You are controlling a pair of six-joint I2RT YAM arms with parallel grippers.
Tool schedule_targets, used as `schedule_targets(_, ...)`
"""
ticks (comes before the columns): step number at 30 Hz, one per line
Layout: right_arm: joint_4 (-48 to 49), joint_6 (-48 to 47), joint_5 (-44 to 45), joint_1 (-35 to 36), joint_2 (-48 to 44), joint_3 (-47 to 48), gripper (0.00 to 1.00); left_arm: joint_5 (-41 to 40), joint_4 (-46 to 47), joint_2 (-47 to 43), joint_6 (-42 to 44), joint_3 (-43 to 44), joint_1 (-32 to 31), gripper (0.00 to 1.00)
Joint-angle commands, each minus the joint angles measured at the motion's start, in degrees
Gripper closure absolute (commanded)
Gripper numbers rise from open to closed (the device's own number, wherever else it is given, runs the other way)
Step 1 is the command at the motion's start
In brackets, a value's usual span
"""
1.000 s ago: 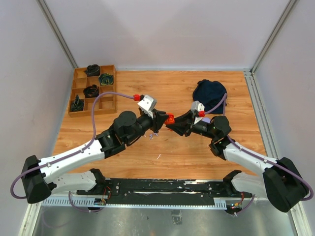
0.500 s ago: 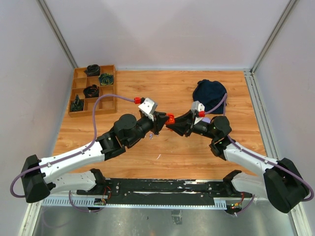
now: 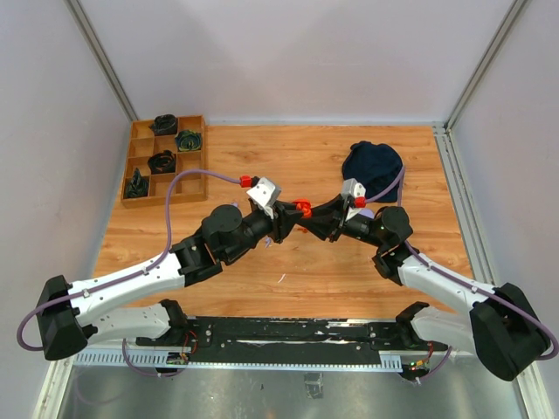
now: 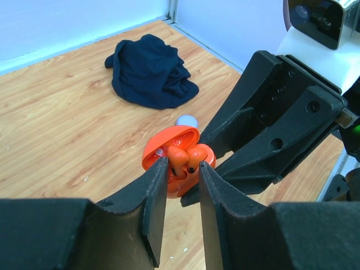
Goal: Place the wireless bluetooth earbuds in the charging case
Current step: Place the earbud in the charging case.
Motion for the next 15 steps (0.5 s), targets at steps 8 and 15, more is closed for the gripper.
schedule_targets(8, 1.7, -1.4, 1.2, 0.4, -1.6, 0.1, 0.95, -4.9, -0.4, -2.5, -4.2, 0.5, -0.7, 0.53)
schedule_targets(15, -0.6, -2.7, 2.4, 0.4, -2.5, 0.2, 0.95, -10.1, -5.1, -4.1, -10.4, 3.0, -0.8, 0.44)
